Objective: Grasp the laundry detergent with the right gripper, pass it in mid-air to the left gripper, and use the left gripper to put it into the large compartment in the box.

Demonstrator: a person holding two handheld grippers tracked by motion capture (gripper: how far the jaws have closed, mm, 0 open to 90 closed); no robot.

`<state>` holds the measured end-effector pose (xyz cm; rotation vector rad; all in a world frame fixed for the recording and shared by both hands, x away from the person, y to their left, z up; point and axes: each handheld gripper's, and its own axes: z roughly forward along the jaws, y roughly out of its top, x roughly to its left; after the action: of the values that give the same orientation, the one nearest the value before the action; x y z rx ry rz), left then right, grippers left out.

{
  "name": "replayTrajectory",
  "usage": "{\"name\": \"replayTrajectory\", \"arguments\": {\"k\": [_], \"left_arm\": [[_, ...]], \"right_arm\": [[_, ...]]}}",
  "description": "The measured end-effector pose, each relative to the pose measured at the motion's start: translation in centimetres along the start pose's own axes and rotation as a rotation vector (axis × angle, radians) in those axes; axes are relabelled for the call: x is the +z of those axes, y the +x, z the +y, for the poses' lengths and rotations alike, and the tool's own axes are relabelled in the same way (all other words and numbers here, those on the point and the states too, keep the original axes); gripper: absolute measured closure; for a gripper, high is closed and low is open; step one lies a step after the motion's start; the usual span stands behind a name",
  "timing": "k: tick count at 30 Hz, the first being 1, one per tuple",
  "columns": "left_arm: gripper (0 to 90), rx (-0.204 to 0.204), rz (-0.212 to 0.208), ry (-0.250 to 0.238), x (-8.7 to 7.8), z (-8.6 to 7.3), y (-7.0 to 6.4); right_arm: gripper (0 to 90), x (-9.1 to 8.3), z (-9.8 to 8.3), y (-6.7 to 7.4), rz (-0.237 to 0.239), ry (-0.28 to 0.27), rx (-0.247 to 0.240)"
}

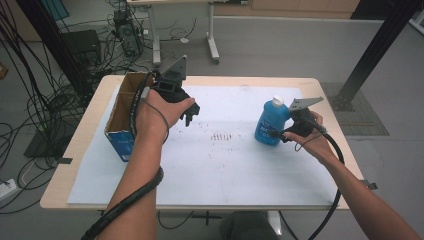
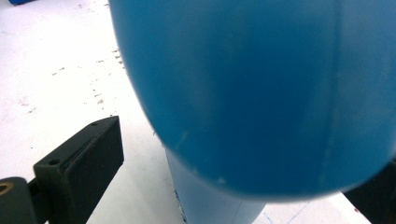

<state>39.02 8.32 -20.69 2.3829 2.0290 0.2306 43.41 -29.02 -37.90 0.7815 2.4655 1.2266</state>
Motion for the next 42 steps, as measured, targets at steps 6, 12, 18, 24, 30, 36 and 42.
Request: {"name": "replayTrajectory", "arguments": {"k": [6, 12, 18, 24, 30, 36, 42], "left_arm": [[5.5, 0.002, 0.000, 0.003, 0.05, -0.01, -0.11], [5.5, 0.006, -0.001, 0.001, -0.05, 0.03, -0.15], [5.5, 0.003, -0.001, 0.000, -0.03, -0.01, -0.10], [5.5, 0.002, 0.000, 0.000, -0.02, -0.03, -0.12], [5.5, 0.007, 0.001, 0.002, -0.07, 0.00, -0.23], [5.5, 0.010, 0.001, 0.002, -0.07, 0.05, -0.34], [5.5, 0.009, 0.001, 0.002, -0.03, 0.06, -0.34]], "right_arm": [[2.4, 0.13, -0.18, 0.05, 0.004, -0.003, 0.000], [2.4, 0.19, -0.14, 0.06, 0.003, -0.007, -0.002], [2.3, 0.21, -0.16, 0.07, 0.007, -0.007, -0.005], [2.4, 0.18, -0.12, 0.10, 0.010, -0.010, -0.006], [2.3, 0.19, -0.12, 0.13, 0.010, -0.010, -0.008], [2.3, 0.15, -0.12, 0.11, 0.011, -0.012, -0.009], [2.3, 0.09, -0.13, 0.06, 0.010, -0.015, -0.011]]}}
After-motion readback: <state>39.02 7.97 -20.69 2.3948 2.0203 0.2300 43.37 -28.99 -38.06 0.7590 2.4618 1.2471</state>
